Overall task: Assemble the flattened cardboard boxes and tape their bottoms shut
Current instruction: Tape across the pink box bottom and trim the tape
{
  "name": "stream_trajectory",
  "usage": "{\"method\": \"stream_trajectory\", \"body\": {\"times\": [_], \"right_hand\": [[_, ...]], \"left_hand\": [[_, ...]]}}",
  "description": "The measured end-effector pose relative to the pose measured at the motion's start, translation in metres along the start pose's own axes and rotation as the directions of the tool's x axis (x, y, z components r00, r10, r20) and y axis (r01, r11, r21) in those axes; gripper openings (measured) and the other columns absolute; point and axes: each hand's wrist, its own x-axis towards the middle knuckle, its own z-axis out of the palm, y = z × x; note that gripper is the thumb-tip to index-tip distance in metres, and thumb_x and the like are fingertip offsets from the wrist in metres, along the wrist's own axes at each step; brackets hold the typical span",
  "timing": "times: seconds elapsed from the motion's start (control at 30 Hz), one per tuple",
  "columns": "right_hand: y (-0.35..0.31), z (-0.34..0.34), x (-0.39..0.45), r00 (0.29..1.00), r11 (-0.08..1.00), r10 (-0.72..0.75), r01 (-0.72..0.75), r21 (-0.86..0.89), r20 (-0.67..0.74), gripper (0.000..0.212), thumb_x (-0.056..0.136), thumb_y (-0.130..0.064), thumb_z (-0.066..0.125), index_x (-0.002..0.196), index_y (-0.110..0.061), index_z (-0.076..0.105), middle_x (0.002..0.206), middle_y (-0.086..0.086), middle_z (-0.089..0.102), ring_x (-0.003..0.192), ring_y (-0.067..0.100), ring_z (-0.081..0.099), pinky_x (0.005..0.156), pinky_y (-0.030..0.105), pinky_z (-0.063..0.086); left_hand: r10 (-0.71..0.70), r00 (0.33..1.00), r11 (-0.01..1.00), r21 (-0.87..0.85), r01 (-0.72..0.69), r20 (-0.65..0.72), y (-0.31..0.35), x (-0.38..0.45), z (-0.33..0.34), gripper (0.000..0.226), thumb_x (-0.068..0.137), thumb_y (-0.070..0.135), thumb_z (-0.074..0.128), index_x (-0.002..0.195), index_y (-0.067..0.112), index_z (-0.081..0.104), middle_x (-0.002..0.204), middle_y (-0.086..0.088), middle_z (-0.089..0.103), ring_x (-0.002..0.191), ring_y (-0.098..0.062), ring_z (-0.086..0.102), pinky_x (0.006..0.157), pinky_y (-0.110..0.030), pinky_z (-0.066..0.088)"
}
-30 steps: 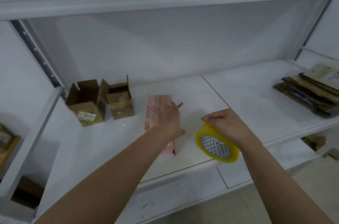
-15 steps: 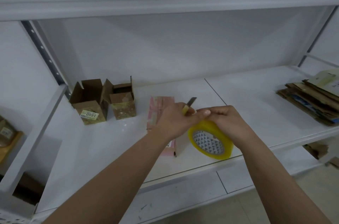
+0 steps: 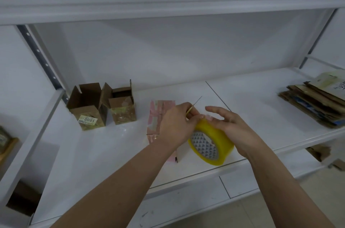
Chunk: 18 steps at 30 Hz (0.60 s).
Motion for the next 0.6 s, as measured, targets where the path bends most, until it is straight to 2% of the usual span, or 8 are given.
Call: {"method": "stream_trajectory", "body": {"times": [0.1, 0.17, 0.23, 0.27, 0.33, 0.4, 0.47, 0.6], "right_hand": [[-0.002, -0.002, 0.005, 0.997, 0.991, -0.070, 0.066, -0.118, -0.032, 0.013, 0.088, -0.032, 0.068, 0.100, -0.026, 0.066, 0.094, 0.016, 0.072, 0.084, 0.030, 0.070, 0.075, 0.038, 0.058], [-0.002, -0.005, 0.008, 0.993, 0.985, -0.104, 0.094, -0.141, -0.060, 0.010, 0.090, -0.028, 0.067, 0.090, -0.018, 0.064, 0.086, 0.018, 0.071, 0.076, 0.030, 0.068, 0.070, 0.035, 0.056], [0.001, -0.008, 0.010, 0.984, 0.981, -0.137, 0.119, -0.151, -0.117, 0.013, 0.091, -0.025, 0.066, 0.083, -0.016, 0.062, 0.085, 0.019, 0.070, 0.071, 0.030, 0.064, 0.066, 0.033, 0.054], [0.003, -0.009, 0.013, 0.976, 0.978, -0.157, 0.131, -0.165, -0.151, 0.014, 0.091, -0.026, 0.066, 0.081, -0.018, 0.062, 0.086, 0.019, 0.070, 0.072, 0.032, 0.065, 0.068, 0.035, 0.054], [0.004, -0.008, 0.020, 0.963, 0.962, -0.186, 0.139, -0.235, -0.193, 0.016, 0.090, -0.033, 0.067, 0.078, -0.024, 0.061, 0.086, 0.013, 0.069, 0.080, 0.037, 0.066, 0.075, 0.042, 0.055], [0.004, -0.005, 0.026, 0.959, 0.948, -0.187, 0.119, -0.296, -0.215, 0.018, 0.090, -0.039, 0.065, 0.076, -0.027, 0.061, 0.085, 0.006, 0.067, 0.081, 0.033, 0.065, 0.080, 0.044, 0.054], [0.004, -0.007, 0.030, 0.949, 0.934, -0.178, 0.080, -0.348, -0.259, 0.019, 0.090, -0.043, 0.064, 0.076, -0.029, 0.059, 0.085, -0.003, 0.064, 0.080, 0.026, 0.062, 0.082, 0.043, 0.053], [0.014, -0.018, 0.031, 0.923, 0.891, -0.118, -0.065, -0.449, -0.366, 0.022, 0.090, -0.048, 0.060, 0.079, -0.030, 0.057, 0.098, -0.006, 0.062, 0.092, 0.022, 0.060, 0.083, 0.036, 0.046]], "left_hand": [[0.030, 0.998, 0.999, 0.031, -0.028, -0.060, 0.005, -0.003, 0.002, 0.016, 0.090, 0.031, 0.065, 0.077, 0.026, 0.057, 0.071, 0.017, 0.056, 0.071, -0.005, 0.057, 0.064, -0.027, 0.048], [0.028, 0.996, 1.000, -0.004, -0.028, -0.089, 0.008, -0.002, 0.001, 0.018, 0.088, 0.033, 0.067, 0.073, 0.032, 0.057, 0.071, 0.019, 0.059, 0.073, -0.004, 0.059, 0.067, -0.026, 0.049], [-0.005, 0.998, 1.000, 0.018, 0.006, -0.057, 0.013, 0.000, -0.008, 0.011, 0.090, 0.039, 0.064, 0.082, 0.032, 0.069, 0.079, 0.015, 0.065, 0.080, -0.003, 0.060, 0.066, -0.010, 0.041], [-0.016, 0.999, 0.996, 0.091, 0.020, -0.041, 0.015, 0.002, -0.011, 0.018, 0.091, 0.044, 0.060, 0.092, 0.032, 0.073, 0.086, 0.013, 0.068, 0.084, -0.003, 0.060, 0.062, -0.005, 0.035], [-0.018, 0.999, 0.978, 0.207, 0.028, -0.051, 0.017, 0.003, -0.013, 0.030, 0.092, 0.054, 0.055, 0.104, 0.032, 0.073, 0.099, 0.010, 0.071, 0.092, -0.005, 0.062, 0.060, -0.011, 0.031], [-0.004, 0.995, 0.968, 0.251, 0.029, -0.102, 0.016, 0.006, -0.012, 0.037, 0.090, 0.058, 0.055, 0.109, 0.030, 0.070, 0.104, 0.008, 0.072, 0.098, -0.012, 0.065, 0.071, -0.020, 0.036], [-0.036, 0.987, 0.930, 0.355, 0.090, -0.157, 0.010, 0.016, -0.015, 0.051, 0.088, 0.061, 0.054, 0.118, 0.020, 0.057, 0.106, -0.003, 0.070, 0.101, -0.023, 0.065, 0.075, -0.029, 0.039], [-0.315, 0.933, 0.797, 0.486, 0.359, -0.174, -0.014, 0.037, -0.026, 0.098, 0.082, 0.069, 0.056, 0.143, -0.001, 0.026, 0.140, -0.015, 0.049, 0.121, -0.033, 0.054, 0.088, -0.039, 0.047]]}}
